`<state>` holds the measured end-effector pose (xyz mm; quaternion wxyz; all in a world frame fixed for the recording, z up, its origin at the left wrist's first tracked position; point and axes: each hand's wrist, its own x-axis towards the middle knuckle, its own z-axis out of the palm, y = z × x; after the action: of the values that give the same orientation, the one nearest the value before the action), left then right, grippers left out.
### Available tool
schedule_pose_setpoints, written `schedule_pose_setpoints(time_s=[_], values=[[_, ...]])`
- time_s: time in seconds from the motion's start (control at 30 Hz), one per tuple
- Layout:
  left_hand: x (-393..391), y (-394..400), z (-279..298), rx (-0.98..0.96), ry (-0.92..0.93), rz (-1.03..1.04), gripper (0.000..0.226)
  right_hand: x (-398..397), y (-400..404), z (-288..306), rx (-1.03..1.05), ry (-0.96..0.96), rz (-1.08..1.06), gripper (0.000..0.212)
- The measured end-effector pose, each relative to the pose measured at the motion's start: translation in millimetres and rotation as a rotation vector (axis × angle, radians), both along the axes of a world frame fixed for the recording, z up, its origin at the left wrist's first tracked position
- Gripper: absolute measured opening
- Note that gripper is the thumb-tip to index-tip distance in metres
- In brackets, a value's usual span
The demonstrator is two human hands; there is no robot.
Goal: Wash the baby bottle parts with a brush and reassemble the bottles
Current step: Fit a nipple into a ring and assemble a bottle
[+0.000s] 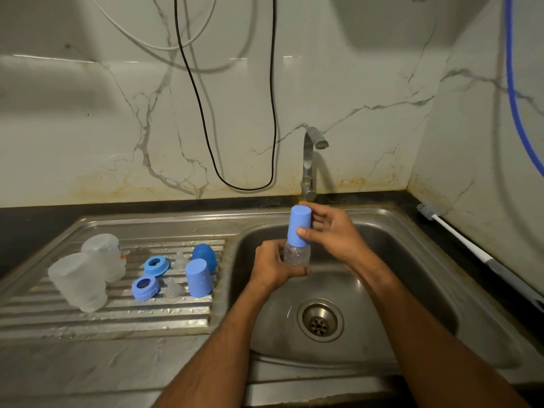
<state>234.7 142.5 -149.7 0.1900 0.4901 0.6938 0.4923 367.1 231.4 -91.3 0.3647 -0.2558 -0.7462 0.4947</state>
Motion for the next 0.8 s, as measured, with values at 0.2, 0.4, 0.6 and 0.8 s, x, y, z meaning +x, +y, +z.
schedule_pose_setpoints(time_s=[0.2,0.4,0.6,0.8], values=[[0,0,-1,0.043,0.058,0.073,0.041,-13,-11,-8,0.01,0.07,-0.13,0.064],[-6,-1,-2,0.031,-0.003,0.047,0.038,-15,-17,-2,0.034,0.04,-0.091,0.067],[-3,0,1,-0.023,-0.059,-0.141,0.046,9,2,0,-0.081,0.023,0.077,0.047],[-6,0,0,0.097,0.028,0.025,0.041,-19,-18,-10,0.0,0.111,-0.126,0.053]])
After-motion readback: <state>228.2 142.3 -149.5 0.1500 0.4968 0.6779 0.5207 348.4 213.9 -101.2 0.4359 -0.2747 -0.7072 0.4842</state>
